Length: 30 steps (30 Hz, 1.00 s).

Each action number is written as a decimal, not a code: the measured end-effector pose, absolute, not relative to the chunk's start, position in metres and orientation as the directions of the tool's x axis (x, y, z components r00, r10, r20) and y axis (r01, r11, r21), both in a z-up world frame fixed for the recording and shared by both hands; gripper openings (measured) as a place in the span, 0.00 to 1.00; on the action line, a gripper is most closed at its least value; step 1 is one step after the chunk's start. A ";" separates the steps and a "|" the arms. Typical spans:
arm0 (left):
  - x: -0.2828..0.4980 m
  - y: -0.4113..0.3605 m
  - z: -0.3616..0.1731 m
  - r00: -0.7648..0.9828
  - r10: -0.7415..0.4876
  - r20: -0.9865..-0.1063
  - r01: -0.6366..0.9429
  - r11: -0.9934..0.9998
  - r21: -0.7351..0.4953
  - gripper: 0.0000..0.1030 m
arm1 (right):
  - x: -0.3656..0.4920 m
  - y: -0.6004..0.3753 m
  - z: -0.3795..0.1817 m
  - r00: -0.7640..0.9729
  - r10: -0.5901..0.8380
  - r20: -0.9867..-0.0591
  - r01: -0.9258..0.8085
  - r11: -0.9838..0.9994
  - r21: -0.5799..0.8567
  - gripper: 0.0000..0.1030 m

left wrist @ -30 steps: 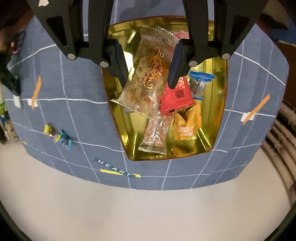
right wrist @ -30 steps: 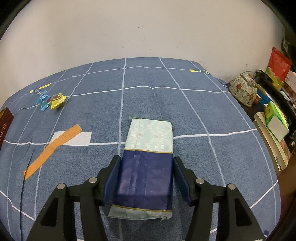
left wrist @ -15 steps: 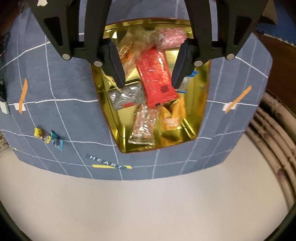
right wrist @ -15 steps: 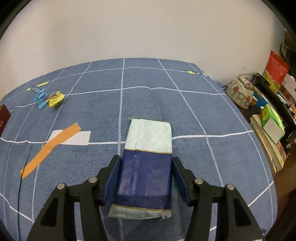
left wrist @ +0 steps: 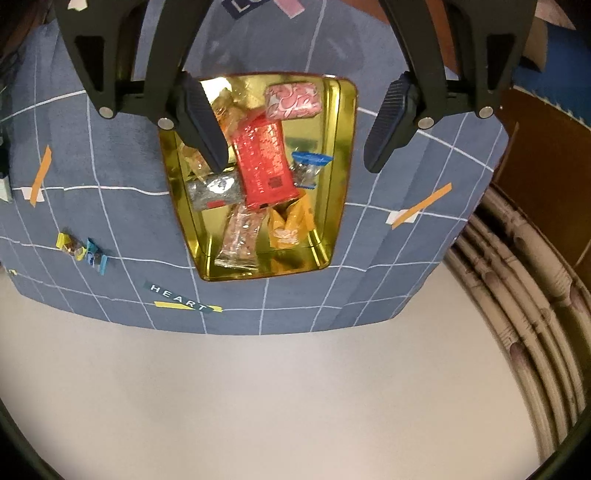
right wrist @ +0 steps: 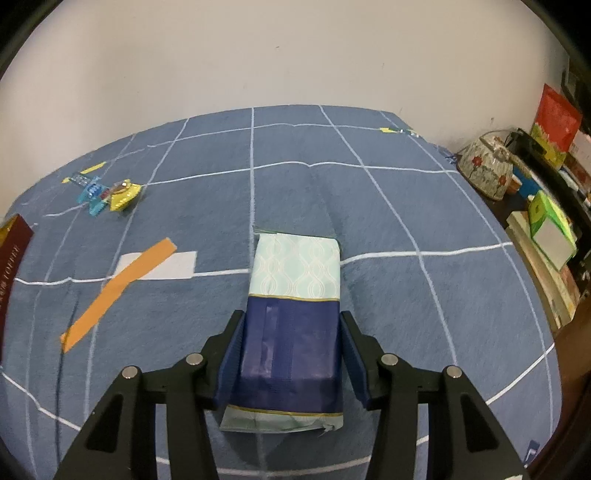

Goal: Organize snacks
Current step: 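Carry the navy-and-white box over the tin with the right gripper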

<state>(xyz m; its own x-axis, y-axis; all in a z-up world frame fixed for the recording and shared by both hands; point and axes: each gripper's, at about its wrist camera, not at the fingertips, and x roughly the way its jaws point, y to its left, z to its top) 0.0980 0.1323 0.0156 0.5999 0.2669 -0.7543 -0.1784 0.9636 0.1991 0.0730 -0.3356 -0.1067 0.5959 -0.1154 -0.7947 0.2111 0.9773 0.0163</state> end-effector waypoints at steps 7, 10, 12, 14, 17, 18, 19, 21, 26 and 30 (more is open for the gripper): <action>0.087 0.150 0.019 0.590 0.287 -0.755 -0.228 0.956 0.186 0.72 | 0.068 -0.312 -0.090 0.618 -0.041 -0.785 0.179 0.980 0.090 0.49; 0.083 0.159 0.019 0.582 0.297 -0.757 -0.249 0.951 0.182 0.74 | 0.068 -0.296 -0.078 0.635 -0.002 -0.772 0.144 0.983 0.116 0.49; 0.081 0.164 0.019 0.579 0.304 -0.756 -0.260 0.948 0.182 0.74 | 0.069 -0.282 -0.068 0.647 0.027 -0.762 0.111 0.985 0.129 0.49; 0.081 0.169 0.019 0.577 0.308 -0.756 -0.271 0.946 0.178 0.74 | 0.070 -0.262 -0.057 0.657 0.065 -0.751 0.068 0.987 0.146 0.49; 0.079 0.176 0.020 0.577 0.309 -0.756 -0.285 0.944 0.168 0.74 | 0.070 -0.233 -0.039 0.670 0.127 -0.731 0.004 0.985 0.175 0.49; 0.078 0.178 0.020 0.578 0.310 -0.755 -0.290 0.943 0.165 0.74 | 0.071 -0.221 -0.032 0.673 0.154 -0.723 -0.022 0.982 0.188 0.49; 0.078 0.180 0.020 0.577 0.310 -0.756 -0.292 0.942 0.164 0.74 | 0.071 -0.214 -0.028 0.674 0.171 -0.719 -0.040 0.980 0.196 0.49; 0.078 0.184 0.020 0.573 0.310 -0.758 -0.298 0.941 0.159 0.75 | 0.073 -0.190 -0.016 0.669 0.228 -0.708 -0.100 0.971 0.217 0.49; 0.079 0.193 0.019 0.567 0.305 -0.765 -0.309 0.940 0.145 0.75 | 0.076 -0.132 0.007 0.648 0.337 -0.683 -0.220 0.941 0.256 0.49; 0.080 0.199 0.016 0.560 0.307 -0.770 -0.316 0.938 0.145 0.75 | 0.084 -0.082 0.018 0.618 0.418 -0.666 -0.306 0.908 0.286 0.49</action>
<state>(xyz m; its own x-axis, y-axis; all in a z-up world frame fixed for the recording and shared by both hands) 0.0798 0.1990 0.0162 0.5595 0.3074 -0.7697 -0.3160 0.9376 0.1448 0.0842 -0.0820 0.0182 0.6177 0.4182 -0.6660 -0.3064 0.9079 0.2859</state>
